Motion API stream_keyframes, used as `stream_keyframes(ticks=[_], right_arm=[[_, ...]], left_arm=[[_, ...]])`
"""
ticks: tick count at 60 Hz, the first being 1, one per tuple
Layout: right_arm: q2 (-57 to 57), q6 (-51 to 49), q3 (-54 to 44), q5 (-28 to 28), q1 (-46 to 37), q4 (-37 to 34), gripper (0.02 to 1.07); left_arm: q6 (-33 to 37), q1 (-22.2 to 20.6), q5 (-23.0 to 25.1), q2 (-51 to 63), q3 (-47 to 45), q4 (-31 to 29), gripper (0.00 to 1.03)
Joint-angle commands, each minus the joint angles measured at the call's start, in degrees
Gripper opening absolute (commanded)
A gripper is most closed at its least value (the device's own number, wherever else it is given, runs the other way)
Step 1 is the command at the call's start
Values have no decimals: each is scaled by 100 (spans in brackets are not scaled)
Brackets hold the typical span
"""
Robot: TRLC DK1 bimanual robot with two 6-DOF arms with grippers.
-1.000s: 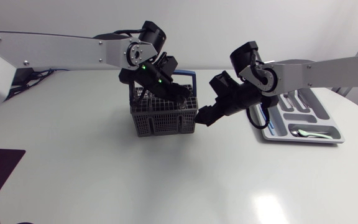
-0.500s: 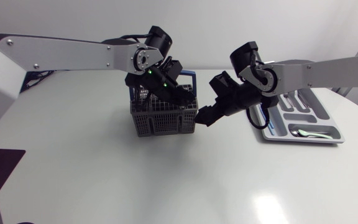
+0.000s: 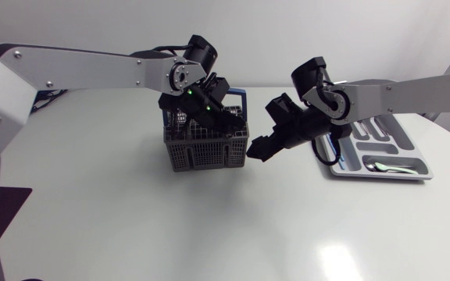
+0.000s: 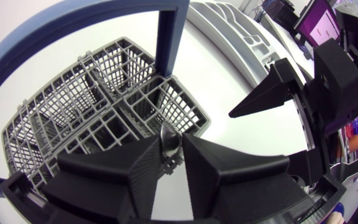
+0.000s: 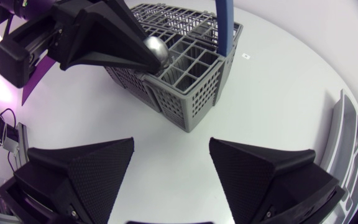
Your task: Unload the cutlery basket into the drawer organizer.
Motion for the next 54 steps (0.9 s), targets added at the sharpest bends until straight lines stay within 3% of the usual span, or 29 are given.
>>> stream_keyframes(ticks=[1,22,54], right_arm=[[-82,-83,-131,-61,-22,41,90],[-82,-83,-139,-61,-22,59,90],[-91,-83,-166,-87,-22,76,90]], left_arm=[[-165,1,-68,44,-104,101,24],[-280,-35,-103,-9,-288,356,21],[-332,9,-94,-115,-499,497,7]])
